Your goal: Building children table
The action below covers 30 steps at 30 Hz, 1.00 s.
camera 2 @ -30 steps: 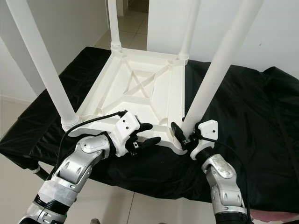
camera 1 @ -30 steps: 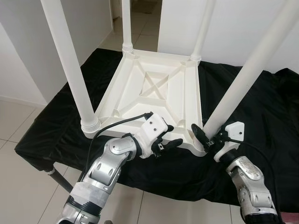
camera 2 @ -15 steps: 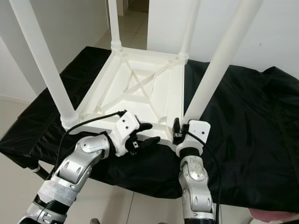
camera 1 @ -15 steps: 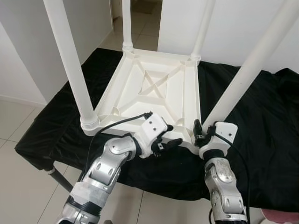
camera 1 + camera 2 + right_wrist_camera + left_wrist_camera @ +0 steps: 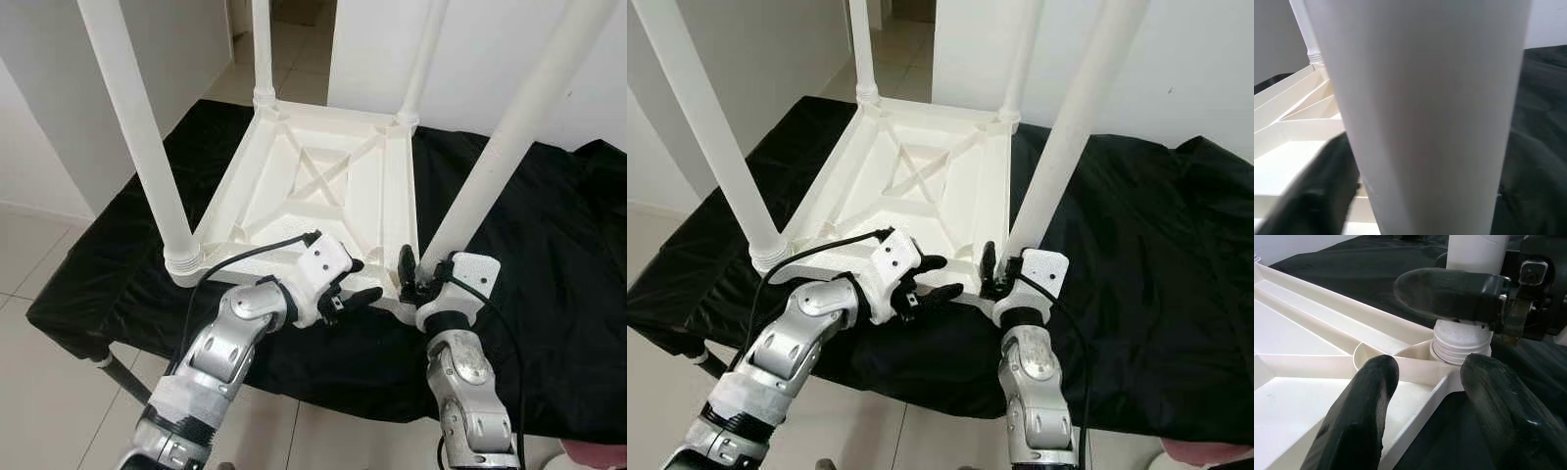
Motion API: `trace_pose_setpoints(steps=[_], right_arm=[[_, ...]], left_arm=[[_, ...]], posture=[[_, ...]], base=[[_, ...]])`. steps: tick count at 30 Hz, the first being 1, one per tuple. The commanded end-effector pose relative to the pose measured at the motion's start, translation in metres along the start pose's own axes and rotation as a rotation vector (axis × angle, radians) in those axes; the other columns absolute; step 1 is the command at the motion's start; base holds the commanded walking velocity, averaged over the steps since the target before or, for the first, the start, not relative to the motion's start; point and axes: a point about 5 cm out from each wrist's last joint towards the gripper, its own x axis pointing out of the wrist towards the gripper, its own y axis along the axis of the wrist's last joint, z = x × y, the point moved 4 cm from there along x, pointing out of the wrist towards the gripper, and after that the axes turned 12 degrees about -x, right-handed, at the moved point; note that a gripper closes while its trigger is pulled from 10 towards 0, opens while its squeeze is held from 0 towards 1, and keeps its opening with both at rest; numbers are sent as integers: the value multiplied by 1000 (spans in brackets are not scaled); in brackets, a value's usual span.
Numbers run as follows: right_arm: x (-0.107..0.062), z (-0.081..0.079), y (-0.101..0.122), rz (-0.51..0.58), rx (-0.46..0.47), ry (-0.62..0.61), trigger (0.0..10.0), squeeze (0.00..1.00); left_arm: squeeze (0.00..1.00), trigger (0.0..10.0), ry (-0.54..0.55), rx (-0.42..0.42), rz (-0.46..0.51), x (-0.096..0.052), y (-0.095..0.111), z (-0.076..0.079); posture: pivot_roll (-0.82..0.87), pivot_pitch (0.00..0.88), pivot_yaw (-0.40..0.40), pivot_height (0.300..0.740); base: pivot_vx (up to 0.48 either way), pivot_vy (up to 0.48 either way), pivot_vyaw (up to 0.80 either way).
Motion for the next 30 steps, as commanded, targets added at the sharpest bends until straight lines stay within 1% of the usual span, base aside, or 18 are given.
trace_pose_setpoints(steps=[1, 3, 4, 5, 7, 9, 10, 12, 15, 17, 19, 22, 25, 27, 30], right_arm=[[-1, 3, -1, 0, 21, -8, 10000, 1000], [-1, 7, -1, 6, 6, -3, 10000, 1000], [-1, 12, -4, 1, -11, -10, 10000, 1000], [-1, 12, -4, 1, -11, -10, 10000, 1000], [-1, 19, -7, 6, -37, 11, 10000, 1000], [-1, 20, -7, 7, -42, 18, 10000, 1000], [-1, 21, -7, 17, -30, 37, 10000, 0], [0, 24, -7, 27, -1, 68, 10000, 0], [0, 25, -6, 35, 0, 97, 10000, 0], [0, 26, -8, 38, -2, 144, 10000, 0], [1, 31, -15, 22, -33, 180, 10000, 0], [1, 32, -18, 19, -46, 217, 10000, 0], [1, 29, -19, 35, -62, 270, 10000, 0], [-1, 21, -23, 42, -86, 361, 10000, 0], [-2, 18, -24, 44, -95, 389, 10000, 0]], left_arm=[[0, 10000, 47, 5, 4, -1, -1, -3], [0, 10000, 43, 3, 10, 0, -1, -1], [0, 10000, 48, 6, 11, 0, -3, 0], [0, 10000, 48, 6, 11, 0, -3, 0], [0, 10000, 72, 27, 22, 0, -4, -1], [0, 10000, 78, 33, 25, 0, -4, -1], [0, 10000, 85, 44, 30, -3, -3, -6], [0, 10000, 89, 57, 36, -7, 0, -13], [0, 10000, 90, 61, 34, -9, 0, -17], [0, 10000, 88, 56, 24, -11, 0, -20], [0, 10000, 78, 48, 6, -13, -6, -18], [0, 10000, 69, 57, -4, -13, -10, -14], [0, 10000, 58, 64, -3, -12, -13, -9], [0, 10000, 28, 60, 0, -10, -13, -2], [0, 10000, 20, 60, 1, -9, -13, -1]], posture=[[-107, 0, -17, 740], [-107, 0, -17, 740], [-107, 0, -16, 740], [-107, 0, -16, 740], [-108, 0, -15, 740], [-108, 0, -15, 740], [-109, 0, -14, 740], [-107, 0, -13, 740], [-106, 0, -12, 740], [-107, 0, -10, 740], [-108, 0, -8, 740], [-109, 0, -6, 740], [-109, 0, -6, 740], [-107, 0, -5, 740], [-107, 0, -5, 740]], base=[[0, 0, 0], [0, 0, 0], [0, 0, 0], [0, 0, 0], [0, 0, 0], [0, 0, 0], [0, 0, 0], [0, 0, 0], [0, 0, 0], [0, 0, 0], [0, 0, 0], [0, 0, 0], [0, 0, 0], [0, 0, 0], [0, 0, 0]])
